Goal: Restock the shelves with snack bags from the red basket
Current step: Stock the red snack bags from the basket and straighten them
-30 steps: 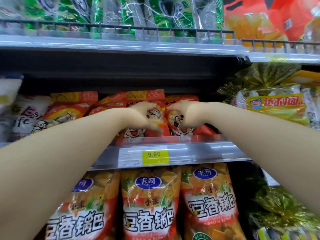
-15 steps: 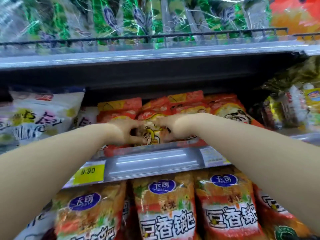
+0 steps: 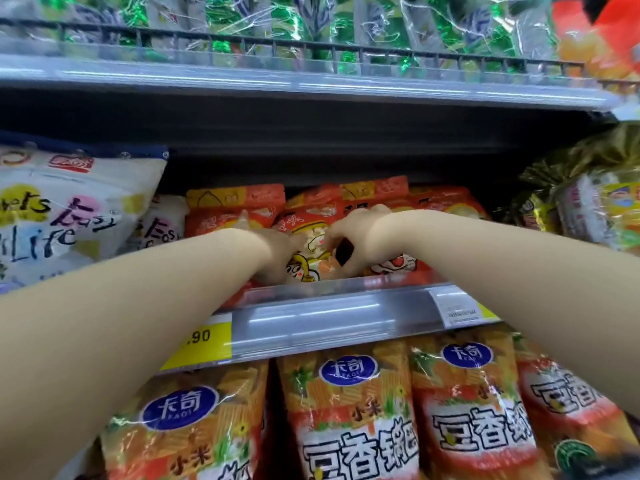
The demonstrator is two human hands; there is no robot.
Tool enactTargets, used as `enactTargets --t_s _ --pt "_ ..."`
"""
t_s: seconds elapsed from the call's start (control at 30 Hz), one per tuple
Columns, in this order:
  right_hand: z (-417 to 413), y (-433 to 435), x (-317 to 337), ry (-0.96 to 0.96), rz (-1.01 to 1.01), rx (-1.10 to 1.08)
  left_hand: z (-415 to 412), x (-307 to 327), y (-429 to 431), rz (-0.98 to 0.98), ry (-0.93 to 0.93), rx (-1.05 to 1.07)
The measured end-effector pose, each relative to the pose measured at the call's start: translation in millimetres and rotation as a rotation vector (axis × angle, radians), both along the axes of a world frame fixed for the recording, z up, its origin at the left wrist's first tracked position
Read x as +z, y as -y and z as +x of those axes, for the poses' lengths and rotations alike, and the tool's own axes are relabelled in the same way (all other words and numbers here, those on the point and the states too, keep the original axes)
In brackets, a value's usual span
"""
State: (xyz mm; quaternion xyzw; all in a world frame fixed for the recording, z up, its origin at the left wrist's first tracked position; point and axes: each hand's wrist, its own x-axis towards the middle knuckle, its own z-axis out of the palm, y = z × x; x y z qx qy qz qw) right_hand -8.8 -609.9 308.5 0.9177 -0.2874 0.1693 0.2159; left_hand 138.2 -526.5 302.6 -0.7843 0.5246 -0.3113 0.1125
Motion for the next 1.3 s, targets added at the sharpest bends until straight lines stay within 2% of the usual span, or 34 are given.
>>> enactTargets --t_s 0.13,0.23,0.33,0.4,0.47,0.53,0.63,0.73,0.97,1.07,1.23,1.3 --pt "-1 8 -2 -0.208 -0.1 -0.148 -13 -1 14 -0.012 0.013 -0.02" --pt "-10 16 -1 -0.176 -0.233 -0.184 -28 2 23 0.003 0.038 -0.007" --pt "-16 17 7 -0.127 -0.213 -0.184 -35 10 18 0.03 -0.256 -0.129" --pt "-16 12 12 -0.102 -0.157 -0.136 -30 14 3 -0.01 -0.354 -0.198" --pt "-13 4 18 -0.051 -0.086 -0.051 -16 18 -15 -0.117 -0.313 -0.212" --pt "-7 -3 24 -0.011 0.018 0.056 1 20 -36 -0.161 -0.26 -0.13" --pt "11 -18 24 -0.067 0.08 0.166 17 20 -59 -0.039 -0.181 0.129" --pt "37 -26 12 -0.211 0.056 0.16 21 13 -59 0.052 -0.123 0.245" --pt "22 0 13 -0.312 0.011 0.012 45 2 -47 0.007 -0.156 0.046" --pt "26 7 12 -0.302 0.013 -0.019 40 2 -39 0.023 -0.162 0.051" --pt "28 1 5 -0.217 0.066 0.001 29 1 -42 0.028 -0.225 0.076" --pt "21 -7 4 -0.113 0.133 0.036 23 2 -42 0.02 -0.261 0.076"
